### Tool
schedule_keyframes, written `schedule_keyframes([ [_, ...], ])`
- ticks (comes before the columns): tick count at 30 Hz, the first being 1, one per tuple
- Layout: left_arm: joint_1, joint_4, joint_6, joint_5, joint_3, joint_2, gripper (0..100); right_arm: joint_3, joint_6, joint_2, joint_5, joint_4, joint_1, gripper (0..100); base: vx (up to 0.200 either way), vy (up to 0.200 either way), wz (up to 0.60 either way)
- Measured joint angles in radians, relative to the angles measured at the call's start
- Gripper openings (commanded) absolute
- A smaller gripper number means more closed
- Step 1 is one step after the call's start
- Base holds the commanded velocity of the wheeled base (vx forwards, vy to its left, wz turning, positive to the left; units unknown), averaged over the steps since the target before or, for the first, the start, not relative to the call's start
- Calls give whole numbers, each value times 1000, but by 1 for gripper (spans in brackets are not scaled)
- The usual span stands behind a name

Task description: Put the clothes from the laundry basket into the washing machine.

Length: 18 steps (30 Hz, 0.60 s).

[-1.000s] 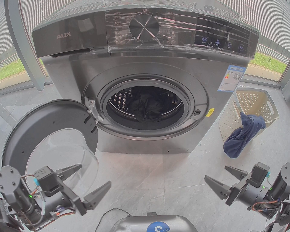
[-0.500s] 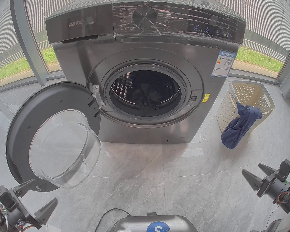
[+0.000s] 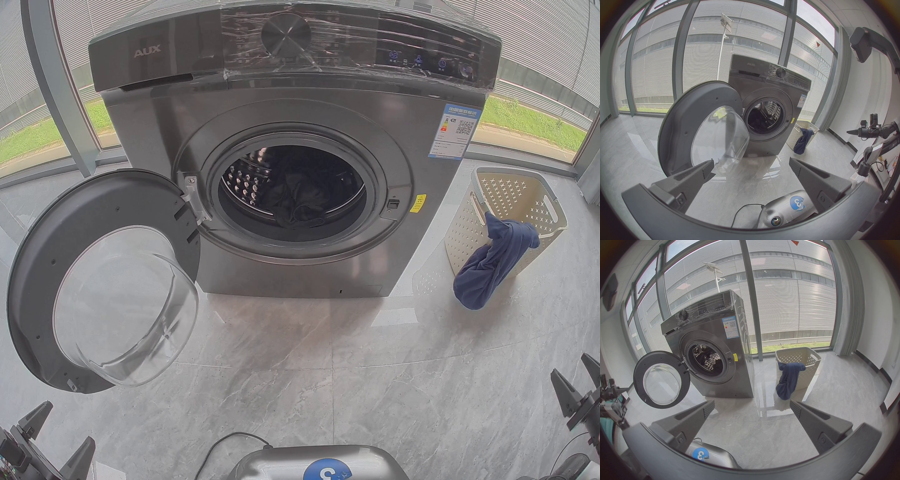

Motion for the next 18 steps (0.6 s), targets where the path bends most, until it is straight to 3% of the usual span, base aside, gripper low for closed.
schedule_keyframes([
  [5, 32, 26, 37, -1, 1, -39, 100, 0, -36, -149, 52, 116, -89, 100, 0, -200, 0],
  [9, 114, 36, 80, 1, 1, -51, 100, 0, -47, -220, 69, 141, -133, 100, 0, 0, 0],
  [18, 274, 69, 99, -27, 0, -94, 100, 0, -61, -398, 100, 361, -174, 100, 0, 0, 0],
])
